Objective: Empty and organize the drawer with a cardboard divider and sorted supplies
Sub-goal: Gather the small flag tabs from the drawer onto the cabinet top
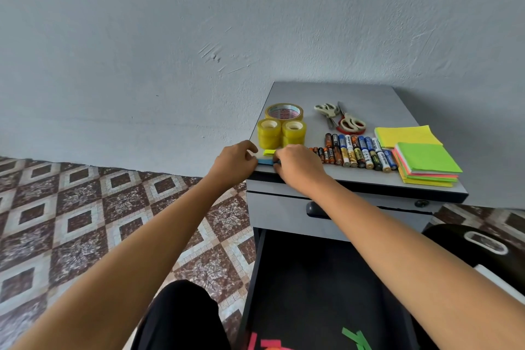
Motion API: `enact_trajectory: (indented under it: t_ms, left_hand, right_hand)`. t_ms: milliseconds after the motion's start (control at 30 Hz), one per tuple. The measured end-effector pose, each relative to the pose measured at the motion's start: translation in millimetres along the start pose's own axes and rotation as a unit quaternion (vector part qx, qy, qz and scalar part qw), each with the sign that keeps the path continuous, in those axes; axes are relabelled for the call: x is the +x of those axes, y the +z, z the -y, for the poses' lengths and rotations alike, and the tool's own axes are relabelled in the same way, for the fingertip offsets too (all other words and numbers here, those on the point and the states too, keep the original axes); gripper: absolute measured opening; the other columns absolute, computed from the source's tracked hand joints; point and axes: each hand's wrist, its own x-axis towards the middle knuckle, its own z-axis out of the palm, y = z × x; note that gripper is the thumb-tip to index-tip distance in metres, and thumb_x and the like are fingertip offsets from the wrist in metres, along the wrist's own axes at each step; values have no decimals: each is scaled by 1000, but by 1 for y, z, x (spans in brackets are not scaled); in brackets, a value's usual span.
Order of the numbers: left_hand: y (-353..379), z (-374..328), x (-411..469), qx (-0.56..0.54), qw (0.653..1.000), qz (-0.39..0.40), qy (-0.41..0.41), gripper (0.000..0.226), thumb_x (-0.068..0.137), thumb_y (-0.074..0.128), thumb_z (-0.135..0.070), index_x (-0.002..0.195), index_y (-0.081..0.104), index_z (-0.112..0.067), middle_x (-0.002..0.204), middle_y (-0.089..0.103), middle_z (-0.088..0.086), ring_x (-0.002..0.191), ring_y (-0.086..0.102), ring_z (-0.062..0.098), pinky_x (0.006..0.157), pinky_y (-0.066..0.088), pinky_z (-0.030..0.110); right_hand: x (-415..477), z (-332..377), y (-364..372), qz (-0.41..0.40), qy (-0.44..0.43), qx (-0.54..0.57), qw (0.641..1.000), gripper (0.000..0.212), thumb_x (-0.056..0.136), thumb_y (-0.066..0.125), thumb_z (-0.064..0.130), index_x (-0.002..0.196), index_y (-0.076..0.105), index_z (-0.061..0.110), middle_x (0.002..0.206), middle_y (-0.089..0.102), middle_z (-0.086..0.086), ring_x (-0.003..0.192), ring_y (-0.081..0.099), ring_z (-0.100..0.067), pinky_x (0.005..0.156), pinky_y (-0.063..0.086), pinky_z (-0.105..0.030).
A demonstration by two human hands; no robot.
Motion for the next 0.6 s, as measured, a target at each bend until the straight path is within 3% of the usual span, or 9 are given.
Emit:
enact_trajectory:
  t_ms: [67, 133, 333, 433, 600]
  left_hand:
    - [0, 1, -1, -8, 1000, -1, 6, 27, 89, 45, -10, 111, 61, -12, 87, 59, 5, 69, 52, 16, 56, 40, 18]
    - [1, 2, -2, -19, 1000, -1, 9, 26, 89, 45, -9, 110, 61, -11, 90, 61, 6, 70, 52, 14, 55, 37, 15]
    - [5, 0, -2, -52, 999, 8, 2, 24, 84, 56, -9, 108, 61, -10, 93, 61, 1, 87, 57, 17, 69, 44, 22]
    - [7, 0, -2, -34, 999, 0, 5, 23, 84, 58, -9, 106, 63, -9, 99, 64, 4, 93, 59, 20, 81, 46, 28]
    - [8, 0, 0, 11, 1000, -7, 20, 21, 87, 57, -15, 106, 67, -11, 105, 67, 4, 97, 59, 22, 87, 48, 33]
  right_hand:
    - [1, 0, 1, 0, 4, 9, 1000, 18, 94, 51, 15, 102, 66, 9, 101, 64, -10, 93, 60, -28, 69, 51, -35]
    - [2, 1, 1, 0, 11, 22, 1000, 19, 93, 50, 12, 102, 66, 9, 100, 64, -11, 91, 60, -28, 69, 50, -34]
    - [3, 2, 3, -9, 25, 58, 998, 18, 93, 49, 8, 104, 63, 7, 98, 64, -13, 88, 61, -30, 69, 50, -35]
    - [4, 2, 4, -10, 26, 62, 998, 16, 93, 50, 8, 100, 65, 7, 96, 65, -13, 86, 61, -30, 69, 52, -36]
    - [3, 1, 7, -23, 20, 53, 998, 15, 92, 51, 10, 97, 65, 6, 96, 62, -12, 87, 60, -30, 66, 51, -36]
